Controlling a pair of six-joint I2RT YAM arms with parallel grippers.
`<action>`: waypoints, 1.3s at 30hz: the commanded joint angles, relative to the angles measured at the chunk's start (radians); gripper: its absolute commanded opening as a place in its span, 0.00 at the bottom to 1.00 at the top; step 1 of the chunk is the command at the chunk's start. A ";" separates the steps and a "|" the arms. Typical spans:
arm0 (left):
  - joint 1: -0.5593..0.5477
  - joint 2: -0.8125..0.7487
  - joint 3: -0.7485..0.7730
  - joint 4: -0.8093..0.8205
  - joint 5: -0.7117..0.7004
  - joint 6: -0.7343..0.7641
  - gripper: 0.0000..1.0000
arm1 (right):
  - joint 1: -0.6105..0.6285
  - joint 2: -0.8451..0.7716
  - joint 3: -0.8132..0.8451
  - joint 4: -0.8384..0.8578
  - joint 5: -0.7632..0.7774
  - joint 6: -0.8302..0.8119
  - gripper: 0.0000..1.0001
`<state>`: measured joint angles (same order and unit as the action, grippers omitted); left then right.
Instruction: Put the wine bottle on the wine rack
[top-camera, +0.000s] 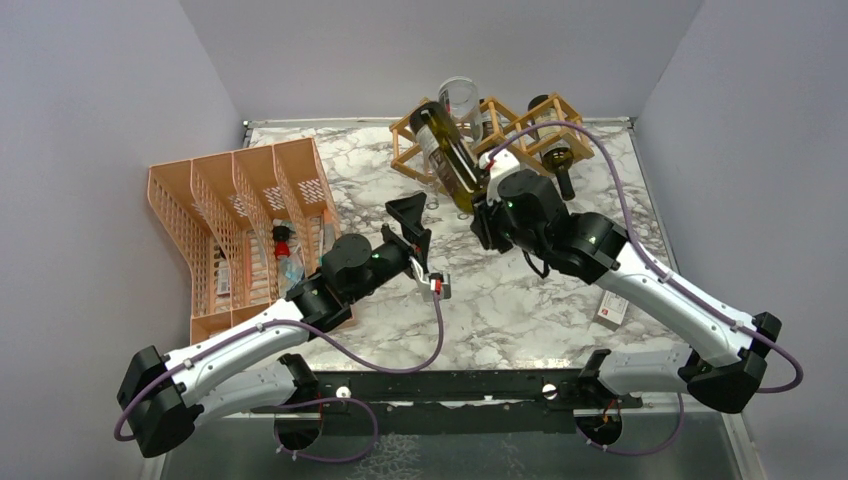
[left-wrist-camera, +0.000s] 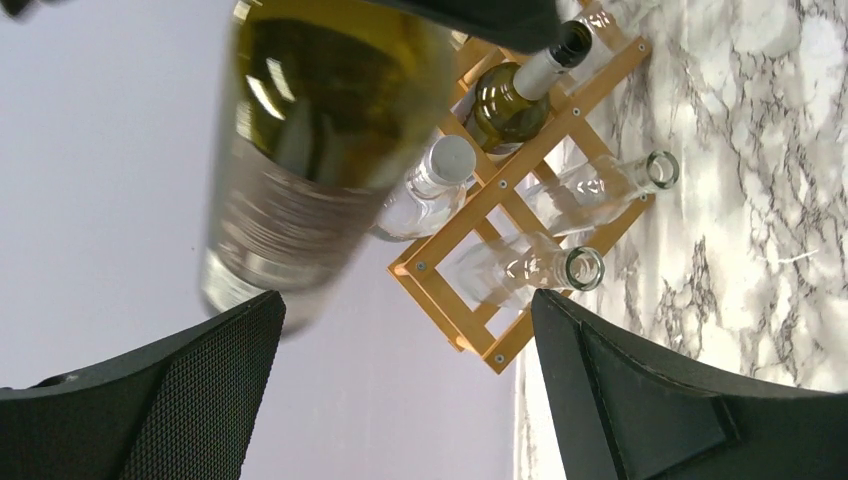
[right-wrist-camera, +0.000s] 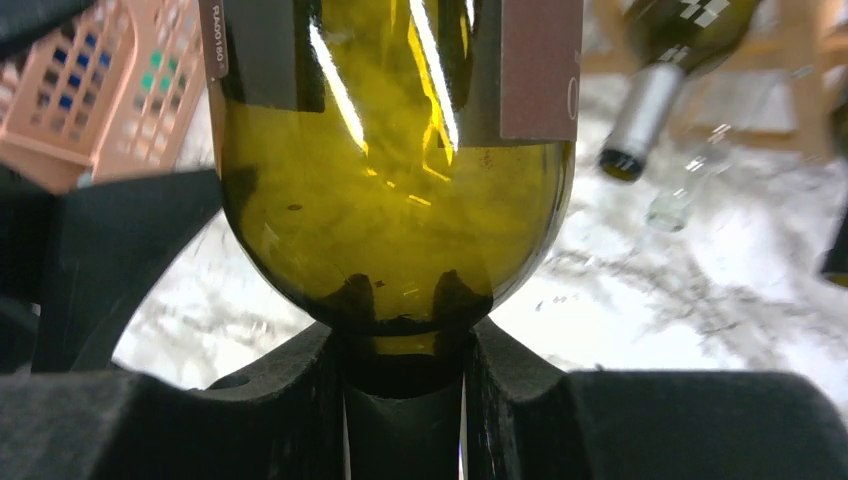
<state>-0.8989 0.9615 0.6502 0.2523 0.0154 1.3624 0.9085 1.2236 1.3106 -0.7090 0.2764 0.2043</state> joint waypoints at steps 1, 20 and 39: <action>-0.004 -0.038 0.060 0.070 -0.006 -0.274 0.99 | -0.021 0.015 0.155 0.133 0.205 -0.095 0.01; 0.000 0.011 0.249 -0.315 -0.467 -1.559 0.99 | -0.564 0.251 0.346 0.147 -0.150 -0.071 0.01; 0.000 0.198 0.289 -0.567 -0.201 -1.793 0.99 | -0.685 0.426 0.334 0.085 -0.323 -0.070 0.01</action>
<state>-0.8982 1.1824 0.9195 -0.2920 -0.1577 -0.3378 0.2310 1.6558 1.6146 -0.6956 -0.0025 0.1333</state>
